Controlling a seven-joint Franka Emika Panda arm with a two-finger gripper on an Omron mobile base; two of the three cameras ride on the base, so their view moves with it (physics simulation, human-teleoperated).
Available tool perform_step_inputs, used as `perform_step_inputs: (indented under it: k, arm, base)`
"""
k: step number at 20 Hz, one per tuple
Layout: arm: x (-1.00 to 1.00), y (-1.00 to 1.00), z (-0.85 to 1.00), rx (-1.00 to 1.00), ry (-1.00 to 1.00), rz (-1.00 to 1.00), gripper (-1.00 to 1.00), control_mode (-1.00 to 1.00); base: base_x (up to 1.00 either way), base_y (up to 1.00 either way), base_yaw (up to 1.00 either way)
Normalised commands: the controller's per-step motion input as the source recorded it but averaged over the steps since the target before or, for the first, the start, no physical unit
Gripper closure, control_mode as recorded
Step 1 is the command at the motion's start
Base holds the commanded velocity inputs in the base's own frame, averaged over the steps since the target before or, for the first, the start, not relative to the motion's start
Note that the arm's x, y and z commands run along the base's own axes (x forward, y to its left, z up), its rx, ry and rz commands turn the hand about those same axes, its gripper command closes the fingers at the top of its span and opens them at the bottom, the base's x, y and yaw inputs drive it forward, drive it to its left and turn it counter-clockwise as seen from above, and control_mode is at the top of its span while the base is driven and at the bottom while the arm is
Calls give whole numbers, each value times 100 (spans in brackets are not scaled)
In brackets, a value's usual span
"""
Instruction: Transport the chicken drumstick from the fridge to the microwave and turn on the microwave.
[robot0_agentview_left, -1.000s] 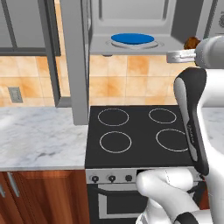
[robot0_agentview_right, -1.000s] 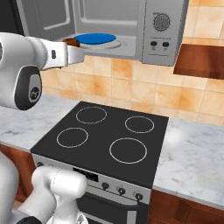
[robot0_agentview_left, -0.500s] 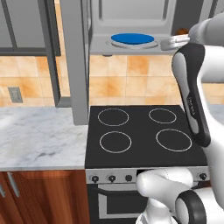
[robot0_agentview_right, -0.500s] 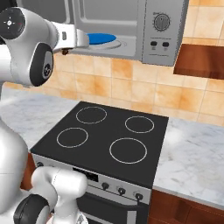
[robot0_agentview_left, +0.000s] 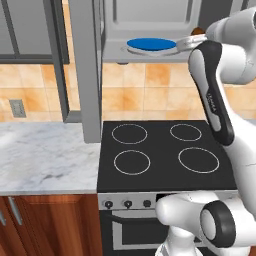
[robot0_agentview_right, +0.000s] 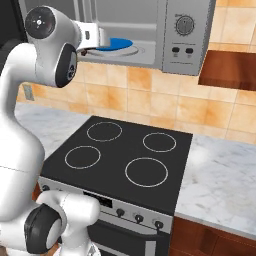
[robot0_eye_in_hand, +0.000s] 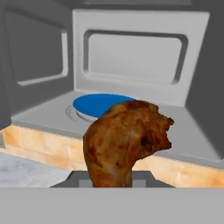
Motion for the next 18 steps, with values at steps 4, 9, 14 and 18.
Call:
perform_step_inputs:
  k: [4,9,14,18]
  arm:
    - [72,2,0,0,0,3,100,-100]
    - [68,8,-4,0,0,6,100,-100]
    - [63,14,-13,0,0,6,100,-100]
    - [56,8,-3,0,0,5,100,-100]
  base:
    - [0,0,0]
    - [0,0,0]
    - [0,0,0]
    - [0,0,0]
